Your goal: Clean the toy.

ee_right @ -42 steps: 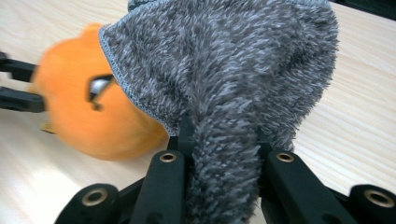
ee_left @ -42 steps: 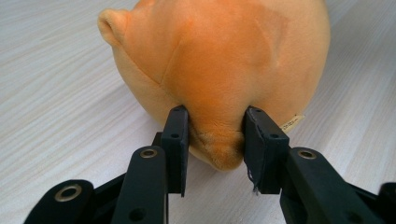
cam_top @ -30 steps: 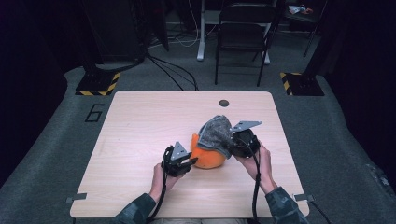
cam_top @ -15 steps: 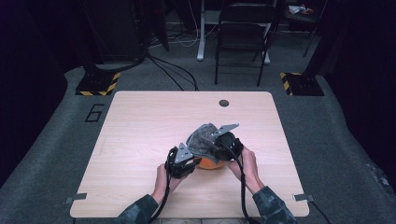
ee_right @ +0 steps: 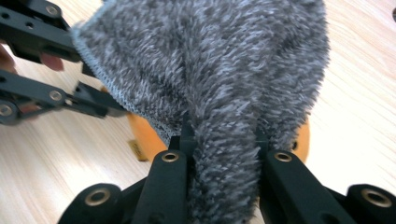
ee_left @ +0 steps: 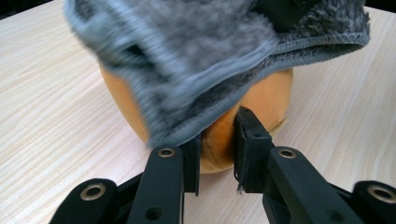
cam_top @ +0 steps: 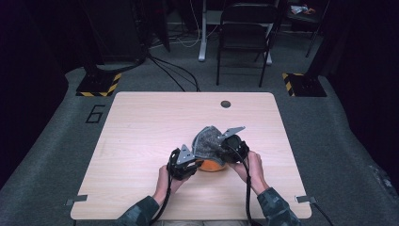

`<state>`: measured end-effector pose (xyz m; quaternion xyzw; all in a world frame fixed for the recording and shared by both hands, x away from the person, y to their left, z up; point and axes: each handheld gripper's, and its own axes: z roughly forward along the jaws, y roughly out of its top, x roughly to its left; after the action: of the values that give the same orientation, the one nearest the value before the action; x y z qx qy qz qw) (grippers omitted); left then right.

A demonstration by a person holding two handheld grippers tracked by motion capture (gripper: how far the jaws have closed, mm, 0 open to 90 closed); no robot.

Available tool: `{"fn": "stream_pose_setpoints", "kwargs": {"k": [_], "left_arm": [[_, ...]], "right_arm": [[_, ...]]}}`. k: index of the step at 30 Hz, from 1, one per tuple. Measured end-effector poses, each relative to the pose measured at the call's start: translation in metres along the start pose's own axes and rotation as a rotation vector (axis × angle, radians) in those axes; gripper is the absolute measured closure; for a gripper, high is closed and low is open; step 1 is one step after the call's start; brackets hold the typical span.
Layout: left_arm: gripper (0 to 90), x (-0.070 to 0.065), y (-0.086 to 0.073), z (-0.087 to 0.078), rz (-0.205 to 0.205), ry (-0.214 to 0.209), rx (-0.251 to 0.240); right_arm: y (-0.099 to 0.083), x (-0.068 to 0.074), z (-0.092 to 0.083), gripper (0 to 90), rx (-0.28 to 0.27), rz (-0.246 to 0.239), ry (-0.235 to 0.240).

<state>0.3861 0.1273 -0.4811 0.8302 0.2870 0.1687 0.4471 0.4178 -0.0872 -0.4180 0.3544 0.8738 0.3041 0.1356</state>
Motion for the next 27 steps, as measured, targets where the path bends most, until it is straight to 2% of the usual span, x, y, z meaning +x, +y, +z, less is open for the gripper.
{"fn": "stream_pose_setpoints", "kwargs": {"k": [6, 11, 18, 23, 27], "left_arm": [[73.8, 0.004, -0.002, 0.000, -0.019, -0.009, -0.002], [73.7, 0.005, -0.003, 0.000, -0.019, -0.006, -0.002], [73.3, 0.005, -0.004, 0.000, -0.020, -0.013, -0.002], [72.6, 0.005, -0.004, 0.000, -0.016, -0.015, 0.002], [72.5, 0.008, -0.005, 0.000, -0.029, -0.015, -0.005]], "right_arm": [[-0.010, -0.014, -0.002, 76.6, 0.015, 0.032, -0.021], [-0.020, -0.029, 0.000, 76.7, 0.023, 0.075, -0.001], [-0.032, -0.044, 0.003, 76.7, 0.041, 0.125, -0.003], [-0.042, -0.055, 0.010, 76.9, 0.087, 0.157, -0.019], [-0.050, -0.067, 0.016, 76.9, 0.126, 0.204, -0.032]]}}
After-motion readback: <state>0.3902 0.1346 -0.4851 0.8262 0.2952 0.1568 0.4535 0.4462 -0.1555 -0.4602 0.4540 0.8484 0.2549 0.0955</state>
